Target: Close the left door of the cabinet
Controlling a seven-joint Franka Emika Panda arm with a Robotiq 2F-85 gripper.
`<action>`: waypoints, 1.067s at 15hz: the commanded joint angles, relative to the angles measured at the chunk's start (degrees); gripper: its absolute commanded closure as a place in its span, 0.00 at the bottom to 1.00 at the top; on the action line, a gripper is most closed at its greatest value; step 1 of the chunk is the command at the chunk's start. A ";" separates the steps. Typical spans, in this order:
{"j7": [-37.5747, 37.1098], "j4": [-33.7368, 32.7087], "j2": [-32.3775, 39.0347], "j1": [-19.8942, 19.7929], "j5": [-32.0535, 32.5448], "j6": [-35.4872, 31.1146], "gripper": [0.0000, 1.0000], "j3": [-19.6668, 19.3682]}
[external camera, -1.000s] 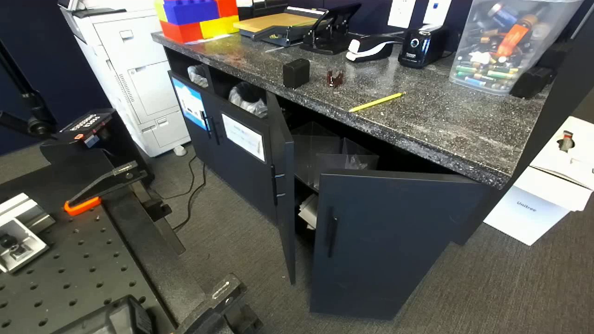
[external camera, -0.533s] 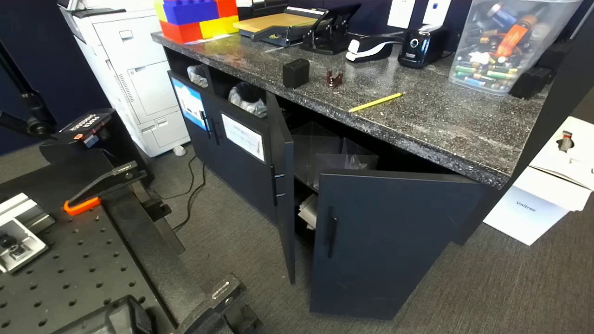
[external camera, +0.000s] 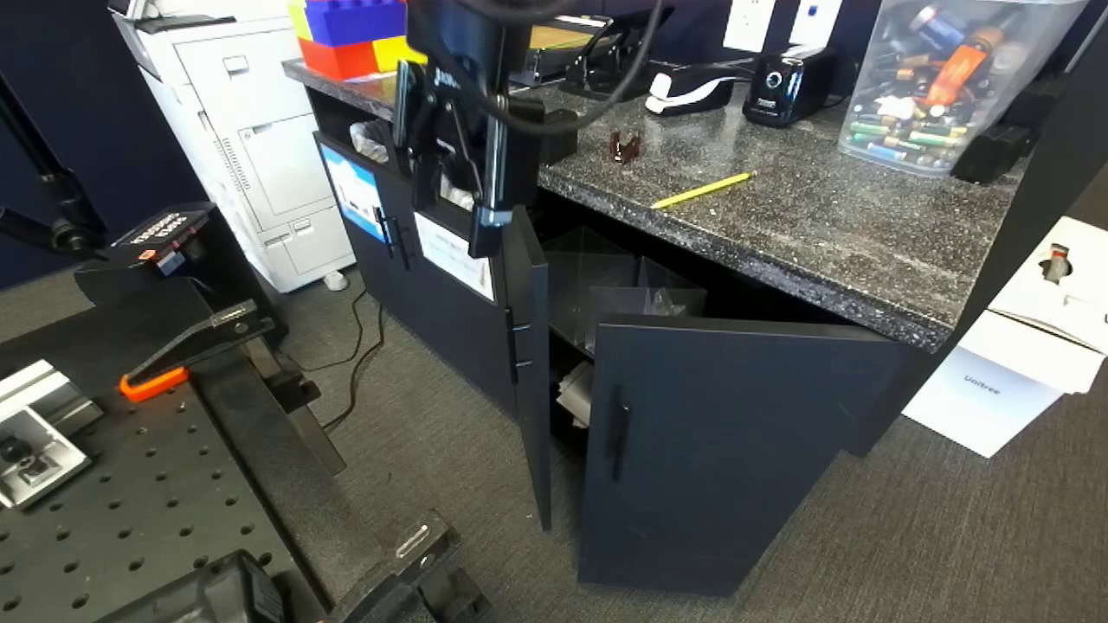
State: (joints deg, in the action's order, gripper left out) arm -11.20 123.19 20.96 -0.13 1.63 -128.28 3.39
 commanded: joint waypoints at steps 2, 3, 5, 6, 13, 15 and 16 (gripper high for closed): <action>0.64 -16.43 18.14 3.01 -3.92 0.84 0.00 0.25; 0.74 -19.96 21.64 3.55 -4.57 1.04 0.00 0.46; 0.03 -26.32 27.34 5.04 -4.73 1.74 0.00 0.21; 0.05 -29.45 29.89 5.55 -4.68 2.27 0.00 0.10; -1.48 -43.59 40.37 8.13 -3.78 3.74 0.00 -1.40; -2.51 -46.31 42.21 8.99 -3.23 3.87 0.00 -2.16; -3.26 -47.50 43.04 9.59 -2.81 3.64 0.00 -2.72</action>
State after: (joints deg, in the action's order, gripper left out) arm -12.11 81.78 60.58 7.27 -1.99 -126.98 2.60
